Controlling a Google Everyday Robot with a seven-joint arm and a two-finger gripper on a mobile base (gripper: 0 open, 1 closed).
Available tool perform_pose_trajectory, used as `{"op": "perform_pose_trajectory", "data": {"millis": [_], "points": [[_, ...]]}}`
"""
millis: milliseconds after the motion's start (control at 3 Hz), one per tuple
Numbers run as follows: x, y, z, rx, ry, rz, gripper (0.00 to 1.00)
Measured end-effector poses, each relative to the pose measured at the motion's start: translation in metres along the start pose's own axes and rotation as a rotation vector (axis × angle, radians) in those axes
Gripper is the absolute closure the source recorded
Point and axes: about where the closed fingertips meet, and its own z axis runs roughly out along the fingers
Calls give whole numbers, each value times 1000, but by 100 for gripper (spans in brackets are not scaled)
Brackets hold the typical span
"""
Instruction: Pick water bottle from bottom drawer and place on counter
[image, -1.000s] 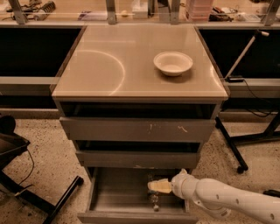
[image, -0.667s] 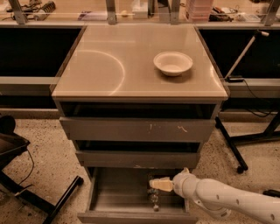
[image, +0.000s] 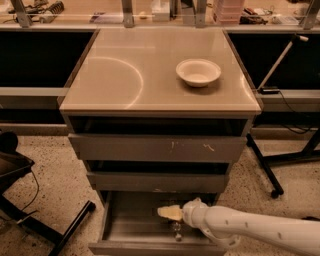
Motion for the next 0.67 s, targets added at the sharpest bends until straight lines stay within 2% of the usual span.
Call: {"op": "perform_pose_trajectory", "data": {"millis": [333, 667], "points": [[51, 26, 81, -20, 89, 85, 0], [50, 25, 81, -19, 88, 85, 0]]}}
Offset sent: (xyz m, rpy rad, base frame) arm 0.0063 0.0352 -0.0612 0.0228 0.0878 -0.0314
